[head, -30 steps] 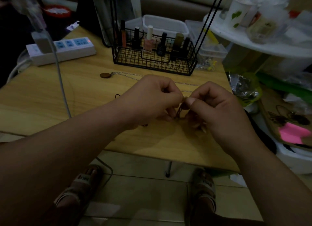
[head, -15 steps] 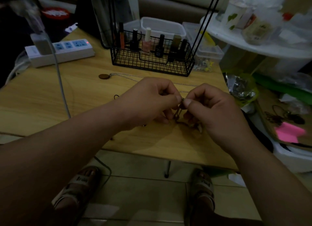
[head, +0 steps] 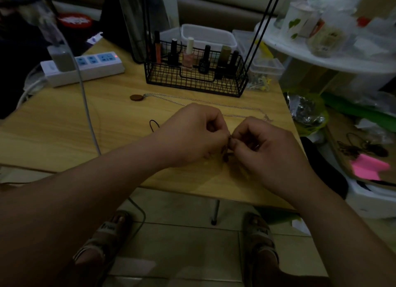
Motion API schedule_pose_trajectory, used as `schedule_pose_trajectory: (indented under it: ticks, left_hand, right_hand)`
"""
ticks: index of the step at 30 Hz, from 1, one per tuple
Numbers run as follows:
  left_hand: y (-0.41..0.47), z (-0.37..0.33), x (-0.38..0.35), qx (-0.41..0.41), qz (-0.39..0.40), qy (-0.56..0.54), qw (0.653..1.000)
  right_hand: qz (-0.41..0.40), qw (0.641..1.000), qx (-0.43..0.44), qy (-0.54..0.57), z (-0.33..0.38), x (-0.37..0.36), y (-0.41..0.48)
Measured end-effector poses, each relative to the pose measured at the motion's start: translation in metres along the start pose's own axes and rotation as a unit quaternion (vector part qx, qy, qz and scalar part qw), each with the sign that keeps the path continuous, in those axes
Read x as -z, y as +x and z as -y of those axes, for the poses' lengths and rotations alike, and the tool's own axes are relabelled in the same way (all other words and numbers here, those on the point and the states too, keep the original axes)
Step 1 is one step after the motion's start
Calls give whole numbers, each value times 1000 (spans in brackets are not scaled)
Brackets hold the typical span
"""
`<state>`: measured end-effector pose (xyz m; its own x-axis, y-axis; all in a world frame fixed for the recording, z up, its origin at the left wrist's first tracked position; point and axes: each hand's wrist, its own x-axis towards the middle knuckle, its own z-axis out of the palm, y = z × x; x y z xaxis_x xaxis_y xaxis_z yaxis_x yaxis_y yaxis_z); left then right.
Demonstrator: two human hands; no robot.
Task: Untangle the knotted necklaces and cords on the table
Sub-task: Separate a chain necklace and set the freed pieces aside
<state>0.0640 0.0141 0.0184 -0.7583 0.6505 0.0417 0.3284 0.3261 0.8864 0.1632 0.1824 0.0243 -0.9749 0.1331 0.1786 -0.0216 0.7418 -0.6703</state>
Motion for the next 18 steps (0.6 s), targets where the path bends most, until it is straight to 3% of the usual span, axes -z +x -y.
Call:
schedule_pose_trajectory:
  ticks: [9,18]
  left_hand:
    - [8,-4,5,34,-27,-100,994]
    - [7,-2,1,-14,-39,4,999]
  right_hand:
    - [-50,985,-62,155,4,0,12]
    - [-15,998,-36,49,2,-1,8]
